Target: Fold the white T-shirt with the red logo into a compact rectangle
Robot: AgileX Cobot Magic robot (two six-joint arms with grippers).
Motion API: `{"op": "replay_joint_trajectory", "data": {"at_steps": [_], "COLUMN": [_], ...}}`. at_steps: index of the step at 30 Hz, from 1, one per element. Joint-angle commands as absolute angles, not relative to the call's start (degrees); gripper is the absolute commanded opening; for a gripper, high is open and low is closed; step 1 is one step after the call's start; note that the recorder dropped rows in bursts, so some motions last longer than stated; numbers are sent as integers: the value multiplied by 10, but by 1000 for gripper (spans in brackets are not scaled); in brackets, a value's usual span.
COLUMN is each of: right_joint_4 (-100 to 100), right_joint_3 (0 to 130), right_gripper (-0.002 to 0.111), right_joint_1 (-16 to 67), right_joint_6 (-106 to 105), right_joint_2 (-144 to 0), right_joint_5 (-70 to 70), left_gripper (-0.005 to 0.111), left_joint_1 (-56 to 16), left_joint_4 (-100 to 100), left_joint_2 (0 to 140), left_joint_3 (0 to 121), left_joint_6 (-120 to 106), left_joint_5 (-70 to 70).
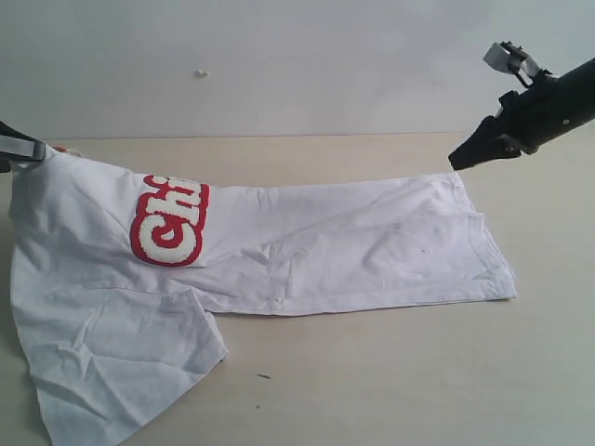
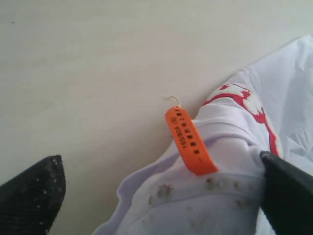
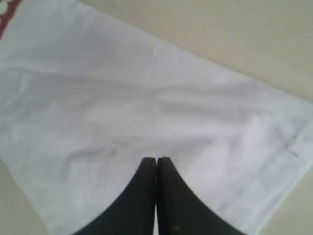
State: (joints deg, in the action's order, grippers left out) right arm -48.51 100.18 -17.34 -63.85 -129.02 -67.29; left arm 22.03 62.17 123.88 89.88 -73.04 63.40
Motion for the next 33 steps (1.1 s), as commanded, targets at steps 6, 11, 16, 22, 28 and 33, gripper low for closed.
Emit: {"op": "replay_joint_trajectory", "data": {"at_steps": [6, 11, 16, 22, 28, 33], "right_joint_4": [-251, -102, -89, -85, -74, -56], "right_joint_3": [1007, 1009, 1010, 1010, 1010, 1010], "right_gripper": [0, 0, 0, 0, 0, 0], "right_joint_1": [-116, -100, -100, -100, -100, -100], "right_joint_6": [-479, -357, -342, -342, -329, -316], "right_joint_2": [-1301, -1348, -1358, -1358, -1358, -1358], "right_joint_5": [-601, -587, -586, -587, -587, -593], "left_gripper": [105, 105, 105, 105, 105, 105], "left_joint_1": [222, 222, 224, 245, 263, 263], "left_joint_4": [696, 697, 729, 827, 812, 814], "left_joint_2": [1237, 1237, 1236, 1236, 1236, 1236], "left_joint_3": [902, 902, 902, 902, 902, 902], "left_joint_6": [-746, -748, -746, -732, -658, -642], "left_joint_5": [670, 689, 686, 700, 700, 700]}}
